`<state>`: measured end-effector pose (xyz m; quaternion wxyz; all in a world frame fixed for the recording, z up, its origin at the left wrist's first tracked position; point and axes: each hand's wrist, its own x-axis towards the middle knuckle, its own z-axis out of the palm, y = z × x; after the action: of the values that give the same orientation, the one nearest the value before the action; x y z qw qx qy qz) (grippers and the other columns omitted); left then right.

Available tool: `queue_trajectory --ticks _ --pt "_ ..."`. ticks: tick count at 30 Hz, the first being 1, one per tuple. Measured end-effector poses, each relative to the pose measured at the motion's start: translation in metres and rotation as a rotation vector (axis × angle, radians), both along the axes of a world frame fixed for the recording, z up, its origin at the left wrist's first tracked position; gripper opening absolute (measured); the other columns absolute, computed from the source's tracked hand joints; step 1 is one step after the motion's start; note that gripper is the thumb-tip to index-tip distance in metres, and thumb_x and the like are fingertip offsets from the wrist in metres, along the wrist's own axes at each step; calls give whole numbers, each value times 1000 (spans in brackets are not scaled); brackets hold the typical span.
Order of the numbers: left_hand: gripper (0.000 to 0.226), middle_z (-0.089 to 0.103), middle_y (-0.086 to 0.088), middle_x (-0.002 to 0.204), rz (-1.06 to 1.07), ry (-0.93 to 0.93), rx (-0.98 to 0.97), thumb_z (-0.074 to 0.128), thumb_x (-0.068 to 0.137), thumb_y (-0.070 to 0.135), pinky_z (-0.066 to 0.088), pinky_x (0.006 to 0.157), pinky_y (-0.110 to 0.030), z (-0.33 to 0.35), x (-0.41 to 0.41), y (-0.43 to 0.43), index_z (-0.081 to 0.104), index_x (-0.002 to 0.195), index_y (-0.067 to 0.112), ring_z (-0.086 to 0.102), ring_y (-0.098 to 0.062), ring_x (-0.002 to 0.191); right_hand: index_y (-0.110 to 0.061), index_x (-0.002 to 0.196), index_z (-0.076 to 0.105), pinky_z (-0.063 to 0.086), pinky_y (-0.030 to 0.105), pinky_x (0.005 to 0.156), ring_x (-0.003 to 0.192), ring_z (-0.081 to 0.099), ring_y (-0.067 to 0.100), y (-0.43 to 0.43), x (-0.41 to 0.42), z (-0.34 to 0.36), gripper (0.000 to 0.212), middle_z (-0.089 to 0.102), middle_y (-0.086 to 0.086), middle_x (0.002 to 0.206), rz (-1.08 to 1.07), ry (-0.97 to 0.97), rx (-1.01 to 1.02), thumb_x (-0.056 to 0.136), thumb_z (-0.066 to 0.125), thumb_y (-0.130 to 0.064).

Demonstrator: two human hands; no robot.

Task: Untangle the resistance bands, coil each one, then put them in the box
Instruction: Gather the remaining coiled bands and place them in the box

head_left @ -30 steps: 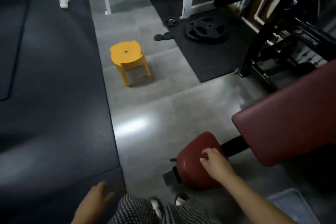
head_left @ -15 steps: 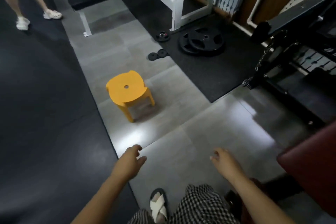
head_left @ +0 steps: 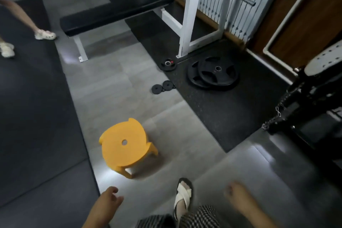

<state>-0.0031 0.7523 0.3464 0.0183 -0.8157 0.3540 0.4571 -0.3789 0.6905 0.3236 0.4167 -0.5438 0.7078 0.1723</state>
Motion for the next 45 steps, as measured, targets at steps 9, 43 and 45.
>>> queue_trajectory --ticks 9,43,45 --pt "26 59 -8 98 1 49 -15 56 91 25 37 70 -27 -13 32 -198 49 113 12 54 -22 86 -12 126 48 43 33 96 115 53 24 -278 108 41 34 46 8 131 130 -142 -239 95 45 -25" --pt "53 51 -19 127 209 161 130 65 84 16 38 93 -31 -314 77 -730 43 131 3 51 -31 115 -11 118 54 40 30 79 99 55 27 -745 225 -290 29 54 12 118 76 55 200 93 45 -21" --pt "56 50 -21 128 217 153 112 68 82 17 40 96 -35 -362 77 -745 43 131 4 51 -33 116 -16 100 56 34 28 74 87 49 25 -753 233 -337 13 51 7 102 63 37 197 91 47 -21"
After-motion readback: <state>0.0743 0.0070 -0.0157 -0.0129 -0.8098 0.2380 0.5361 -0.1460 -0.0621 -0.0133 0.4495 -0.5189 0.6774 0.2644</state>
